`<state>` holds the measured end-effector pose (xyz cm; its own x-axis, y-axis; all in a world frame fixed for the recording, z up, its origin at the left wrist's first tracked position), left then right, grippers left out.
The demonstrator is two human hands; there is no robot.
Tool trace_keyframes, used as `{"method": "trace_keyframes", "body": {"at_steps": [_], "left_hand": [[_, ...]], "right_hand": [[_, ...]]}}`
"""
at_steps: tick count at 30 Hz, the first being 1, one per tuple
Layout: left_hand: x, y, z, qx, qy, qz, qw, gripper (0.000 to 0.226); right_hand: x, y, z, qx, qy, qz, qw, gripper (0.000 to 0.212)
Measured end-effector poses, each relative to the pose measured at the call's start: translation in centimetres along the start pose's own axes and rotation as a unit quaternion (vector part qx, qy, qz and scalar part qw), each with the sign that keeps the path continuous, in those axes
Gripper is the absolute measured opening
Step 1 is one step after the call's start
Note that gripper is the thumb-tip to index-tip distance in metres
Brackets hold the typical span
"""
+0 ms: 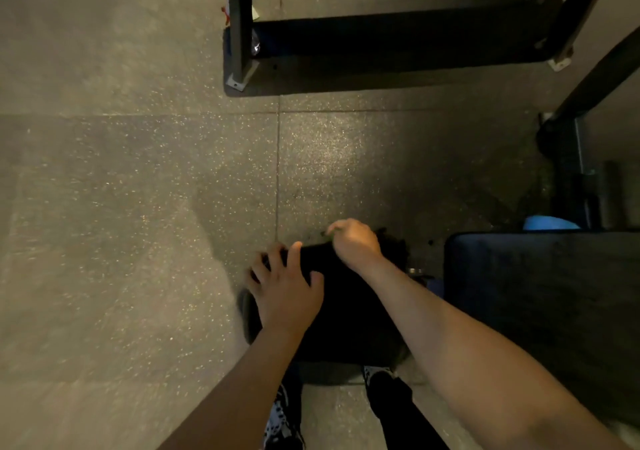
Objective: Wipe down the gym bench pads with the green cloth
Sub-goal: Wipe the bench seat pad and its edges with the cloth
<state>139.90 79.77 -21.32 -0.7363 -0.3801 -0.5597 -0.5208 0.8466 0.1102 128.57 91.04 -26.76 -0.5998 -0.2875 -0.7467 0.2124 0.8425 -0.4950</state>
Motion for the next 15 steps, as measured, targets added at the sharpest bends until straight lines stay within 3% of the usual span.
{"method": "trace_keyframes", "body": {"at_steps": [3, 5, 10, 15], "left_hand": [[0.1, 1.9, 0.7, 0.008, -0.019, -0.017, 1.000, 0.062], [0.1, 2.4, 1.0, 0.018, -0.015, -0.016, 1.000, 0.059], [-0.4, 3.9, 1.9, 0.060, -0.035, 0.037, 0.997, 0.062], [-2.4, 7.4, 5.0, 0.104, -0.109, 0.086, 0.985, 0.075]], "right_hand": [[-1.0, -3.0, 1.9, 0.038, -0.059, -0.104, 0.992, 0.041], [-0.7, -1.6, 1.0, 0.035, -0.063, -0.120, 0.990, 0.043], [0.3, 7.8, -3.0, 0.040, 0.035, -0.008, 0.999, 0.040], [-1.1, 10.1, -2.4, 0.211, 0.120, 0.044, 0.969, 0.043]]}}
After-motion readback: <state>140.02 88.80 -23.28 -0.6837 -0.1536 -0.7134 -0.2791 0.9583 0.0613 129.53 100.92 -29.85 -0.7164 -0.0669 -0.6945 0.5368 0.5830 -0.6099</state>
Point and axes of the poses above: each hand's wrist, its own x-axis towards the middle knuckle, its own z-axis out of the palm, y = z × x, the point moved 4 cm from there along x, towards the middle knuckle, and after that the axes turned 8 degrees about -y, right-handed, at the moved point
